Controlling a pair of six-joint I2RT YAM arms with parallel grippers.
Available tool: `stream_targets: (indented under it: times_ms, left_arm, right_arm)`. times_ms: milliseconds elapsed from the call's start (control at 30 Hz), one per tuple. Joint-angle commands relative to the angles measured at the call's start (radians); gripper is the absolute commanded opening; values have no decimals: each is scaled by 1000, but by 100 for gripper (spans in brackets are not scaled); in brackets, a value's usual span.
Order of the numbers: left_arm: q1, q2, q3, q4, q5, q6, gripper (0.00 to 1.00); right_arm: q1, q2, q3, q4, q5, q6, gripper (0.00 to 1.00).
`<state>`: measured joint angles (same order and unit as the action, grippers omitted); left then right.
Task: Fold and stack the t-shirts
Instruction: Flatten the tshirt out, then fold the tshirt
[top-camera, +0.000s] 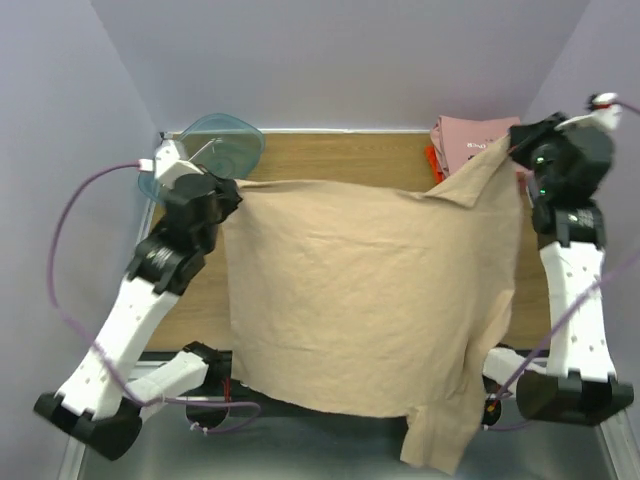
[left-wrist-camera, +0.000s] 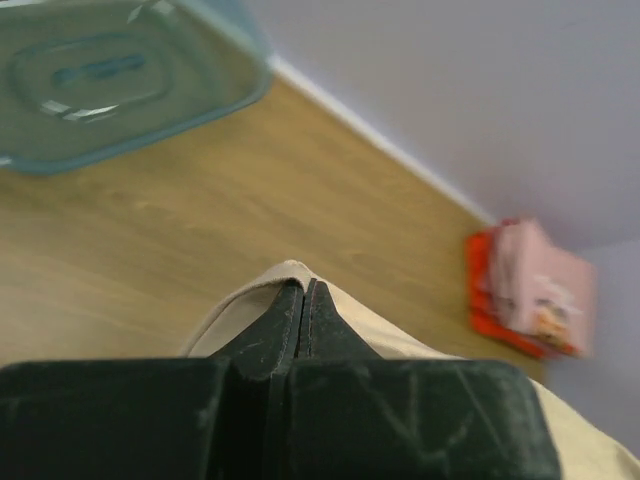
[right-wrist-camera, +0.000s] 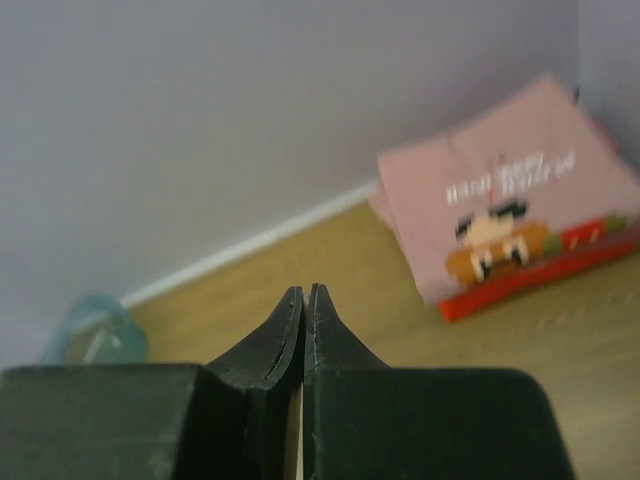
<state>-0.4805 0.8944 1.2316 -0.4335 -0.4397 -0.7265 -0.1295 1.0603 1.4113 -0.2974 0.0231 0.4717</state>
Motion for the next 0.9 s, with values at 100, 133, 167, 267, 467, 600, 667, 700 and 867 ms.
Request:
stream_targets:
  times_ms: [100, 133, 167, 267, 467, 600, 667, 700, 867]
  left_arm:
    - [230, 253, -245, 378, 128, 42, 0]
    - [255, 367, -247, 398, 168, 39, 0]
    - [294, 430, -224, 416, 229, 54, 0]
    - [321, 662, -117, 423, 268, 82, 0]
    - [342, 940, 69, 424, 338, 111, 0]
    - [345, 985, 104, 424, 332, 122, 0]
    - [345, 985, 100, 423, 335, 128, 0]
    - [345, 976, 88, 421, 337, 128, 0]
    - [345, 891, 0, 420, 328, 125, 0]
  right_arm:
    - [4, 214, -241, 328, -212, 31, 0]
    - [5, 254, -248, 346, -213, 28, 0]
    - [7, 321, -252, 375, -213, 24, 0]
    - [24, 429, -209, 408, -229, -1, 0]
    - [103, 619, -130, 405, -181, -62, 0]
    - [111, 636, -126, 394, -118, -59, 0]
    - [111, 612, -141, 362, -71, -51, 0]
    - [113, 600, -150, 342, -58, -47, 0]
    - [113, 480, -227, 184, 29, -10, 0]
